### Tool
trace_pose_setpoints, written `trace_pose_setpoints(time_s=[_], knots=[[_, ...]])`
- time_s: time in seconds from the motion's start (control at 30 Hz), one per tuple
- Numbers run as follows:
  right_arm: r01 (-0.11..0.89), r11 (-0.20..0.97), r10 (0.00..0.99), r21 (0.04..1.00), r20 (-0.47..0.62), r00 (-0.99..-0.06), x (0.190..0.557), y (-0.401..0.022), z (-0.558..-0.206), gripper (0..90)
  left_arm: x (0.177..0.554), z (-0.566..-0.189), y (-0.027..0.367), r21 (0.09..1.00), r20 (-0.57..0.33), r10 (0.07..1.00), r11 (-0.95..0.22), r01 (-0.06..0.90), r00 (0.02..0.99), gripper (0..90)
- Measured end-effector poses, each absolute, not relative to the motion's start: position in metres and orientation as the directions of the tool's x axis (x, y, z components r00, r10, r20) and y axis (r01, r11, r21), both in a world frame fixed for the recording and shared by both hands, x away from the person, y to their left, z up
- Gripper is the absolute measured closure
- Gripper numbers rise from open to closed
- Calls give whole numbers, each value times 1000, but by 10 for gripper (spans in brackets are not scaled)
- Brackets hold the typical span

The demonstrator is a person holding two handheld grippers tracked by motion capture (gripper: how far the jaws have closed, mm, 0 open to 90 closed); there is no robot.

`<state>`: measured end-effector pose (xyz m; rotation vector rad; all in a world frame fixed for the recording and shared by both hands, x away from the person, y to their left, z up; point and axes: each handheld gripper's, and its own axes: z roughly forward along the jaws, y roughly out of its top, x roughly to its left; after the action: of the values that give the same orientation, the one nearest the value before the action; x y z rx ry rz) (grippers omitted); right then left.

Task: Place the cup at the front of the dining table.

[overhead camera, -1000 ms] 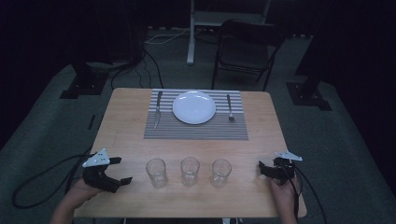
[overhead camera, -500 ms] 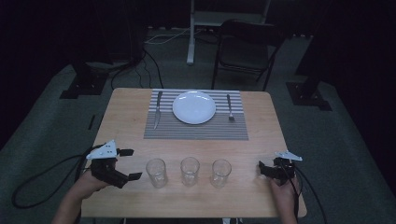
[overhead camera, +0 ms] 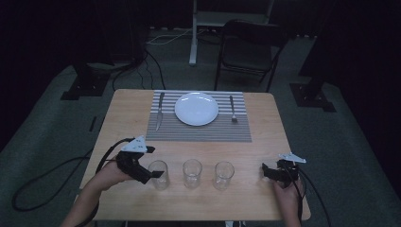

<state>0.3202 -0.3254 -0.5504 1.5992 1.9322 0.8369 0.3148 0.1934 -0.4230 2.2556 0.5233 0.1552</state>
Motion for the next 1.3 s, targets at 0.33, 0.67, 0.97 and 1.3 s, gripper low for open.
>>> trace_pose_setpoints(time_s=[0.33, 0.67, 0.97, 1.3], knots=[[679, 124, 981, 724, 11, -192, 320, -325, -550, 130, 320, -428, 148, 681, -64, 343, -672, 292, 937, 40], [679, 125, 981, 723, 11, -192, 320, -325, -550, 130, 323, -435, 118, 615, -63, 307, -737, 279, 950, 54], [679, 125, 981, 723, 11, -192, 320, -326, -550, 130, 328, -441, 99, 578, -65, 316, -761, 294, 946, 57], [679, 125, 981, 723, 11, -192, 320, -325, -550, 130, 331, -442, 77, 514, -35, 333, -803, 303, 942, 146]])
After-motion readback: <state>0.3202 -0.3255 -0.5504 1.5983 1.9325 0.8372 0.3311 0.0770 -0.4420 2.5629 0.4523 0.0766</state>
